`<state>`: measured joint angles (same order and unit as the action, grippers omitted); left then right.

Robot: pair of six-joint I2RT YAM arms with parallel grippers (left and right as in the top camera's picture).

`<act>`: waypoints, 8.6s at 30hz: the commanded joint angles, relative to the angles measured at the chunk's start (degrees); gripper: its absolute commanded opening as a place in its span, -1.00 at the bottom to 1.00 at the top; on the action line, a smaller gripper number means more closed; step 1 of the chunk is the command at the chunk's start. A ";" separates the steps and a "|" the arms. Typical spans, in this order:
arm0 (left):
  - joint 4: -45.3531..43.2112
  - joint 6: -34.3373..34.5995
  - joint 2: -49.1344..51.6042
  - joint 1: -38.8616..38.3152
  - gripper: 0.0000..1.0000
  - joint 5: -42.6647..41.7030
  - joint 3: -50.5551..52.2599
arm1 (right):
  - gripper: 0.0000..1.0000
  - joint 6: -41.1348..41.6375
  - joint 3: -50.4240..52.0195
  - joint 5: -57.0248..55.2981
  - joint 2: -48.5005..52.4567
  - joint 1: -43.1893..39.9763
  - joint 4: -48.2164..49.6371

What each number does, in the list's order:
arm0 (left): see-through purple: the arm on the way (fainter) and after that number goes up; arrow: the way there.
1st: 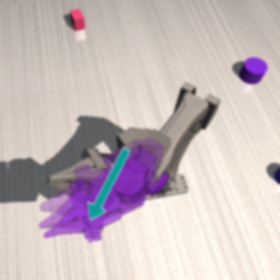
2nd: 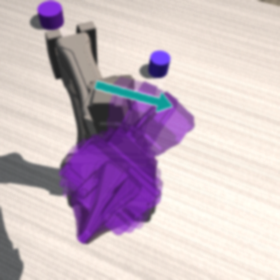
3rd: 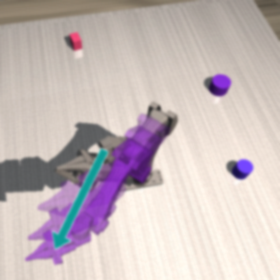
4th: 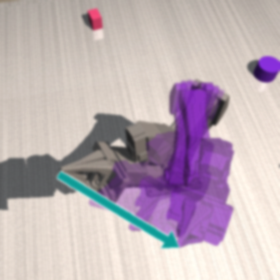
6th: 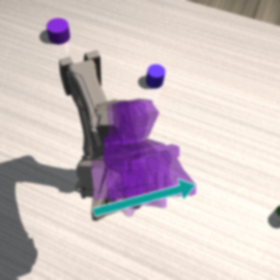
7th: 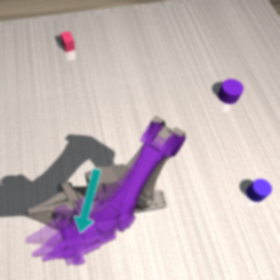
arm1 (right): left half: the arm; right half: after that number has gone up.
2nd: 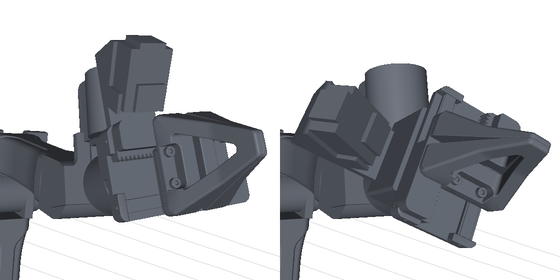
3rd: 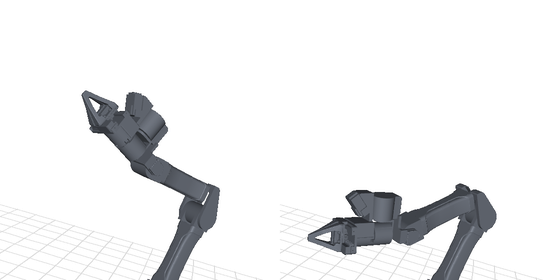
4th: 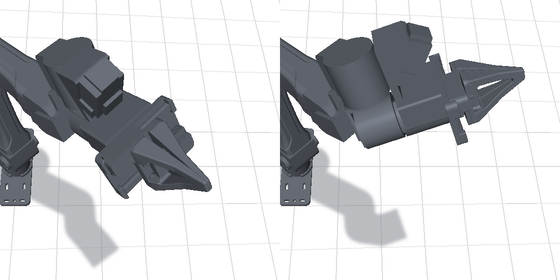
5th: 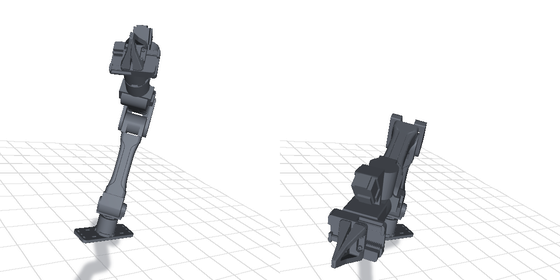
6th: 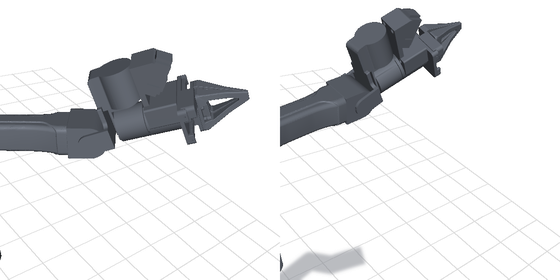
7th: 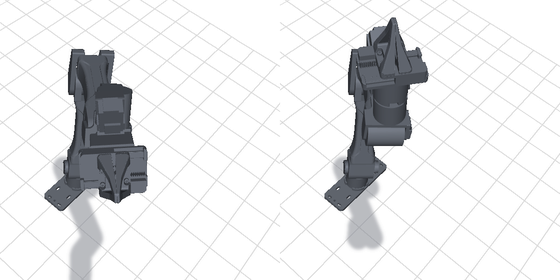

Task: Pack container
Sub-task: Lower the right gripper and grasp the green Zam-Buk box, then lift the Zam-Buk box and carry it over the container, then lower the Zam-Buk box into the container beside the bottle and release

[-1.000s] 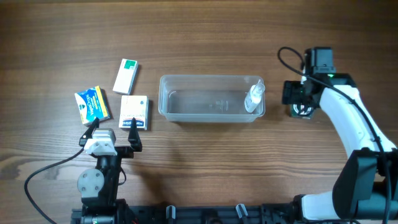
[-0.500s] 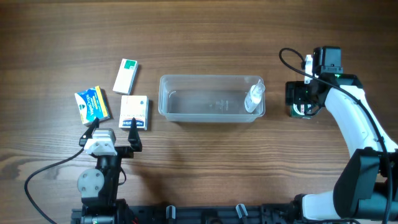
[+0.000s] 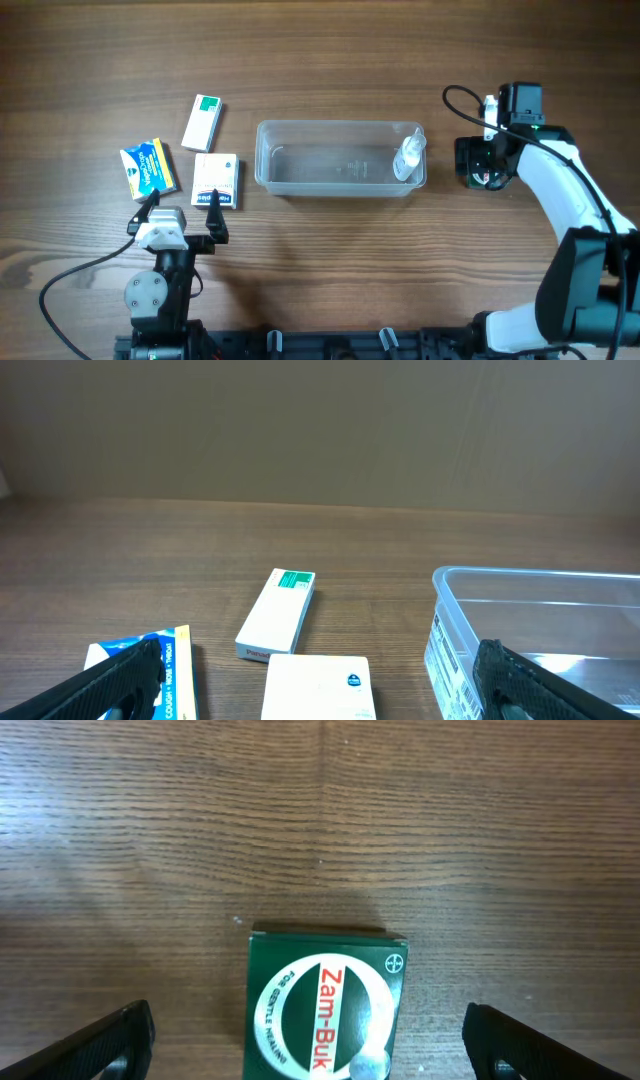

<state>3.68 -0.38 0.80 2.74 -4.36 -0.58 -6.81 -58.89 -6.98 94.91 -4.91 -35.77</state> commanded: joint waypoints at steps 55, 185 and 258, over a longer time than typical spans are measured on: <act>0.26 -0.87 -0.39 0.00 1.00 -0.70 0.26 | 0.20 2.10 -0.13 1.05 9.81 -1.55 0.96; 0.24 -0.87 -0.39 0.00 1.00 -0.70 0.26 | -0.04 35.28 -20.90 -6.80 11.50 34.80 -17.57; 0.26 -0.87 -0.39 0.00 1.00 -0.70 0.26 | -0.81 19.63 -19.08 8.81 11.72 35.43 -11.78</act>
<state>3.68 -0.38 0.80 2.74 -4.36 -0.58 17.39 -76.60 0.03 105.23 30.11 -48.25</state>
